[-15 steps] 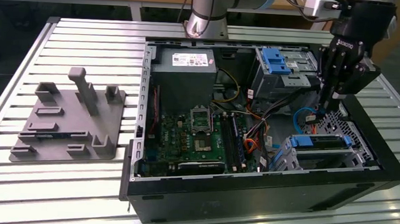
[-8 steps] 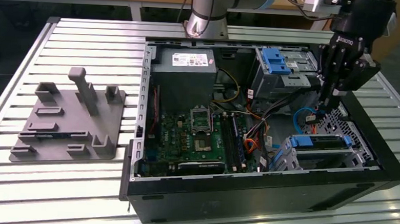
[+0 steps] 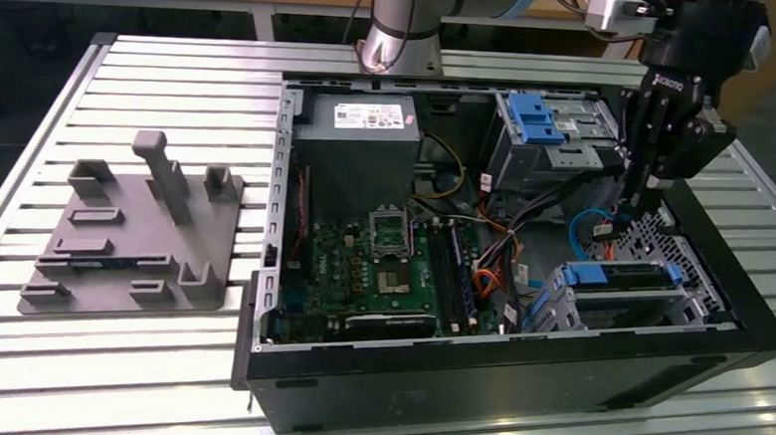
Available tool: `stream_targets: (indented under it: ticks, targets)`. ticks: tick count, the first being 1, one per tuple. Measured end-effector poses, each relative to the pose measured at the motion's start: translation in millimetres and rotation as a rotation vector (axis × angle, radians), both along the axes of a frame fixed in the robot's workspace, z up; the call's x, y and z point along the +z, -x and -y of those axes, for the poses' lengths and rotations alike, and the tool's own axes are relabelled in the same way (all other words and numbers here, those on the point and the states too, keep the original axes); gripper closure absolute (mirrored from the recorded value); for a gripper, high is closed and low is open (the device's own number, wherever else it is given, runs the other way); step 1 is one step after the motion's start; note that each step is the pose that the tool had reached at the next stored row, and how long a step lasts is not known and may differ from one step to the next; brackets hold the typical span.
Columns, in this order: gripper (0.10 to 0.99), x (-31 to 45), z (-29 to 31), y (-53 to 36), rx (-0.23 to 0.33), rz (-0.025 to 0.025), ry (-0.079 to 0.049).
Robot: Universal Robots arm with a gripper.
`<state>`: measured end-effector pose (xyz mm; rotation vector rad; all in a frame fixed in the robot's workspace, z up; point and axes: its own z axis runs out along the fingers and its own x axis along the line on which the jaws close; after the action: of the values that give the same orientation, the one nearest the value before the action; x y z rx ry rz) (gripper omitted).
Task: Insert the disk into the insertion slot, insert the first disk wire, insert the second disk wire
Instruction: 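Insert the first disk wire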
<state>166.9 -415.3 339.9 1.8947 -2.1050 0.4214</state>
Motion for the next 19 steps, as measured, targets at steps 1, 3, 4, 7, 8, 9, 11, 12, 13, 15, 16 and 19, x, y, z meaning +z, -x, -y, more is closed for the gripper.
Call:
stream_targets:
  ticks: [1,3,4,7,8,9,11,12,13,15,16,19]
  targets:
    - [0.769,-0.3,0.1,0.1,-0.009,0.0000,0.000]
    - [0.769,-0.7,0.0,0.1,-0.027,-0.0001,0.000]
    - [0.769,-0.8,0.0,0.1,-0.030,0.0000,0.000]
    - [0.769,-0.9,0.0,0.0,-0.030,-0.0012,0.000]
    - [0.769,-1.0,0.0,0.0,-0.030,-0.0030,0.000]
    - [0.769,-1.1,0.2,0.0,-0.030,-0.0044,0.000]
    - [0.769,-1.5,0.5,0.1,-0.030,-0.0064,0.000]
    - [0.769,-1.6,0.9,0.1,-0.030,-0.0070,0.000]
    - [0.769,-1.7,1.3,0.0,-0.030,-0.0075,0.000]
    - [0.769,-1.9,2.0,-0.4,-0.030,-0.0096,0.000]
    - [0.769,-1.9,2.3,-0.6,-0.030,-0.0107,0.000]
    - [0.769,-2.3,3.6,-1.1,-0.030,-0.0130,0.000]
